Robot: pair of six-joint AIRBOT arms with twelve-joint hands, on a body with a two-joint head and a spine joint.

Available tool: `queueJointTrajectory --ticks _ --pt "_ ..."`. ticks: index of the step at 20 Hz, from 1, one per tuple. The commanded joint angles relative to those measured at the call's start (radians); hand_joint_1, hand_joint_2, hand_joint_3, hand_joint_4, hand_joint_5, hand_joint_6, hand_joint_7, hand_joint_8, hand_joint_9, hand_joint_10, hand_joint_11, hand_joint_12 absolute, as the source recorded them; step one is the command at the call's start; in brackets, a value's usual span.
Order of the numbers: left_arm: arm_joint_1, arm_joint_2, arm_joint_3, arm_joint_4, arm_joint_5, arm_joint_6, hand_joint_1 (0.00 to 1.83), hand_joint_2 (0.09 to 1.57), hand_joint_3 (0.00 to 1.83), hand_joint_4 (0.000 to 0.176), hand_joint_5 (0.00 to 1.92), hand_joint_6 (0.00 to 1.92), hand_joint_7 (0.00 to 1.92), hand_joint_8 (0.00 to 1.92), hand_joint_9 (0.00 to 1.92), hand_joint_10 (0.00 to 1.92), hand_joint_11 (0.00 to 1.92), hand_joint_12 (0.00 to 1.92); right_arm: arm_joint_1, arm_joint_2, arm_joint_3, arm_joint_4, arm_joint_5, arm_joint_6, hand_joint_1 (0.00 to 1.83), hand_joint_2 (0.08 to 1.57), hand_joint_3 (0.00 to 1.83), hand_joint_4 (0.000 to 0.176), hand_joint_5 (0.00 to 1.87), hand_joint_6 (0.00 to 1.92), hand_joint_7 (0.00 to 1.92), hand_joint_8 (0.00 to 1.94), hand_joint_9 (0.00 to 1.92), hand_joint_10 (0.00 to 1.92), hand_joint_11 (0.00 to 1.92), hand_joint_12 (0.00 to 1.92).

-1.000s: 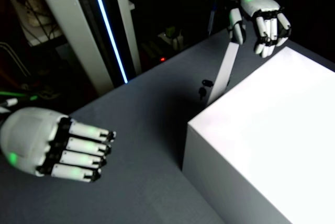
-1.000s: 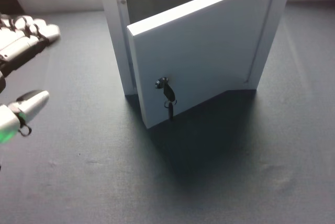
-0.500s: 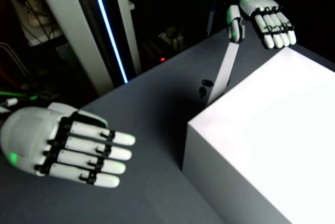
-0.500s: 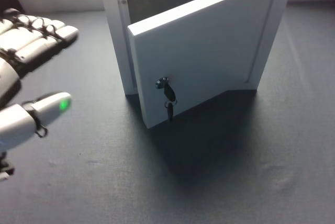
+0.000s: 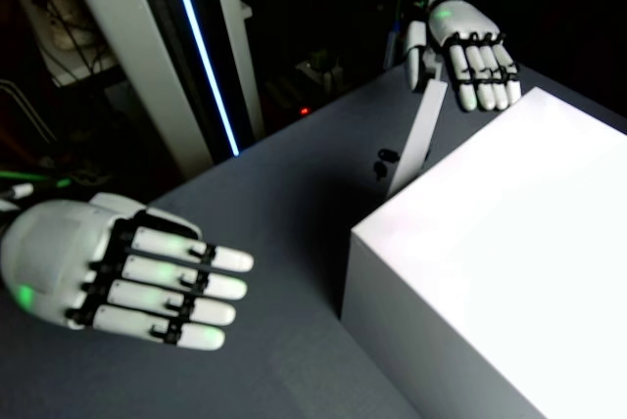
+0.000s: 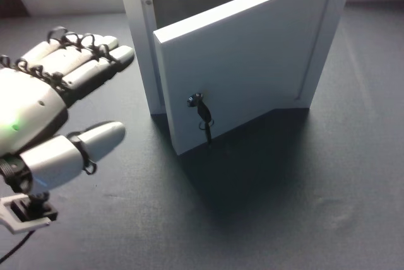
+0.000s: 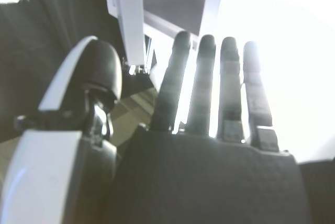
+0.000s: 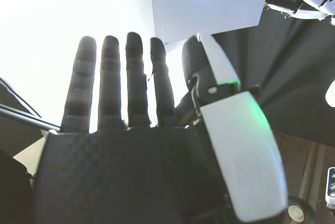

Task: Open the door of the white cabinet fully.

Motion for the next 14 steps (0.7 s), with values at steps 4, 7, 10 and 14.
queueJointTrajectory --ticks 4,7,10,14 --pt "-0.028 -0.032 0.015 0.011 -0.115 -0.009 0.0 1.55 0.01 0.0 0.15 0.01 0.1 0.0 0.1 0.0 0.0 0.37 0.008 0.001 0.009 0.028 0.116 0.006 0.52 1.37 0.0 0.0 0.38 0.0 0.35 0.0 0.29 0.0 0.24 0.08" --pt "-0.043 -0.053 0.027 0.016 -0.107 -0.016 0.0 1.57 0.02 0.0 0.15 0.0 0.09 0.0 0.11 0.0 0.0 0.41 0.008 0.001 0.011 0.028 0.115 0.007 0.47 1.36 0.0 0.0 0.38 0.0 0.35 0.0 0.29 0.0 0.24 0.07" --pt "-0.062 -0.068 0.038 0.028 -0.089 -0.016 0.0 1.57 0.03 0.0 0.13 0.0 0.05 0.0 0.09 0.0 0.0 0.43 0.008 0.0 0.013 0.028 0.114 0.008 0.47 1.37 0.0 0.0 0.38 0.0 0.35 0.0 0.28 0.0 0.23 0.06" --pt "-0.078 -0.084 0.048 0.043 -0.074 -0.027 0.0 1.57 0.08 0.0 0.12 0.0 0.06 0.01 0.1 0.01 0.0 0.46 0.008 -0.003 0.015 0.027 0.114 0.008 0.42 1.36 0.0 0.021 0.38 0.0 0.35 0.0 0.29 0.0 0.25 0.06"
